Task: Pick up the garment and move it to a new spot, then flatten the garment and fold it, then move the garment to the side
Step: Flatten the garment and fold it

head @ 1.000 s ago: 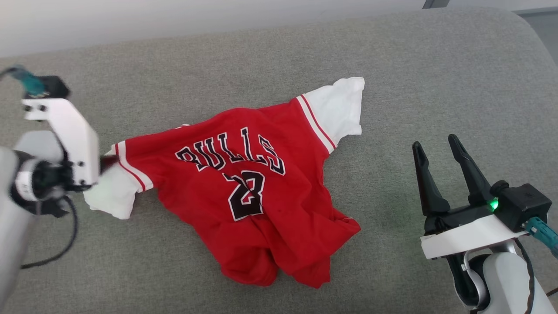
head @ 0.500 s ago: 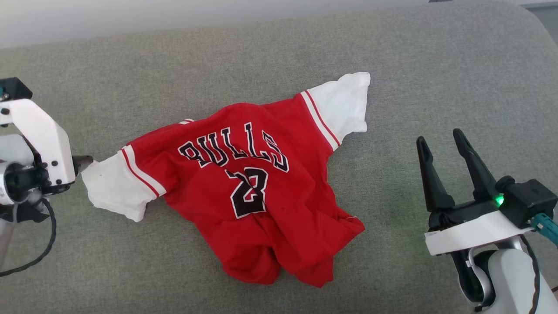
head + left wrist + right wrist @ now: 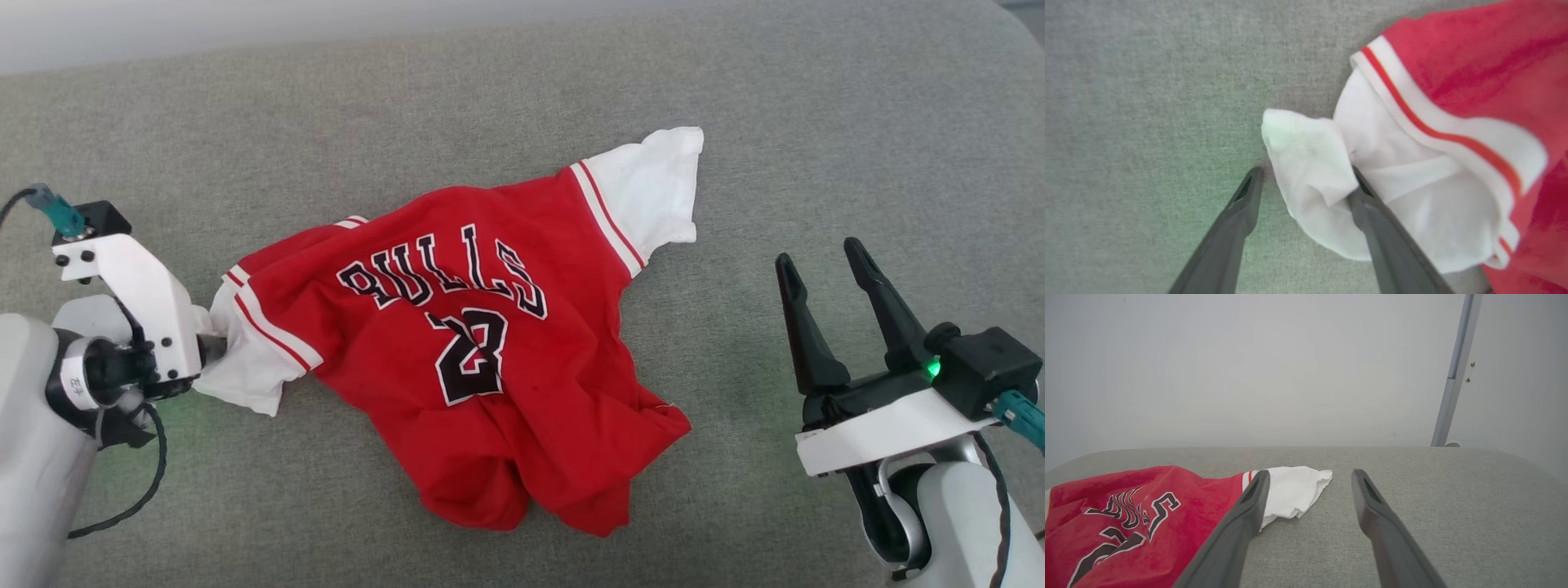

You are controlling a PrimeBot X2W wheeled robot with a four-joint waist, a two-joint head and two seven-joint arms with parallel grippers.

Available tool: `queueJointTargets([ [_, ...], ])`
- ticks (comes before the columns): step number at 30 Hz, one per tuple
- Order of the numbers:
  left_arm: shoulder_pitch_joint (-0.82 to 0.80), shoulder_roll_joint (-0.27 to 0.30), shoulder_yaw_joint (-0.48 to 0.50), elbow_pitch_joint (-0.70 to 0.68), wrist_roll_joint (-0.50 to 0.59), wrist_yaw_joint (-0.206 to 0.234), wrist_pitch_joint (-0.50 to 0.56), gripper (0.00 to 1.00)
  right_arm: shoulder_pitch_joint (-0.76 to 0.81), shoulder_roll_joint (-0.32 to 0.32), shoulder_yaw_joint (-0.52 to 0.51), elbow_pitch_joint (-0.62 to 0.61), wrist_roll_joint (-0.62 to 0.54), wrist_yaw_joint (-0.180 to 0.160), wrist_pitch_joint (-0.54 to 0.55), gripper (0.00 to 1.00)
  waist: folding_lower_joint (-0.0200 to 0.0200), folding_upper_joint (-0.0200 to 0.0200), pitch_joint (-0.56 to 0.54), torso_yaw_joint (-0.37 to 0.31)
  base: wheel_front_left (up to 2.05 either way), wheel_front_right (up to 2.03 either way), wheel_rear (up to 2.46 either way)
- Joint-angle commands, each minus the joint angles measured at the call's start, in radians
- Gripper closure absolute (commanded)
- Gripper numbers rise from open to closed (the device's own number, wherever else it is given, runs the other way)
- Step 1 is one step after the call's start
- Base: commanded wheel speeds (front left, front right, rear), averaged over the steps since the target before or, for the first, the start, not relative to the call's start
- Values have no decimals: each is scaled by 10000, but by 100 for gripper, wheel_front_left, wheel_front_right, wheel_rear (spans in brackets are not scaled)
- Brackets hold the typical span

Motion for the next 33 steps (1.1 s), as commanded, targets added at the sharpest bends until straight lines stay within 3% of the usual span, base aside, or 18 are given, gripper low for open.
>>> queueJointTargets([
  [1, -29, -36, -35, 111, 86, -102, -143, 0, -80, -27, 15, -38, 7, -3, 54, 0, 0, -1, 29, 14, 0, 0, 0],
  [4, -112, -535, -86, 992, -9, -470, -744, 0, -216, -163, 247, -5, 198, -3, 354, 0, 0, -1, 128, 37, 0, 0, 0],
  [5, -145, -597, -173, 1190, 48, -602, -843, 96, -264, -205, 286, 22, 253, -3, 458, 0, 0, -1, 153, 46, 0, 0, 0],
  [6, -198, -653, -221, 1401, 98, -661, -902, 100, -327, -260, 298, 53, 313, -3, 564, 0, 0, -1, 176, 68, 0, 0, 0],
  [15, -1060, -1223, -509, 2230, 329, -1071, -1277, 100, -1648, -966, 434, 892, 1103, -3, 2018, 0, 0, -1, 500, 603, 0, 0, 0],
  [26, -2045, -2168, -923, 2772, 588, -1531, -1751, 100, -4243, -2150, 1543, 3126, 2668, -3, 4351, 0, 0, -1, 1087, 1563, 0, 0, 0],
  [33, -2569, -2608, -1142, 3106, 659, -1820, -2040, 100, -5773, -2557, 2097, 4786, 3166, -3, 5835, 0, 0, -1, 1461, 2108, 0, 0, 0],
])
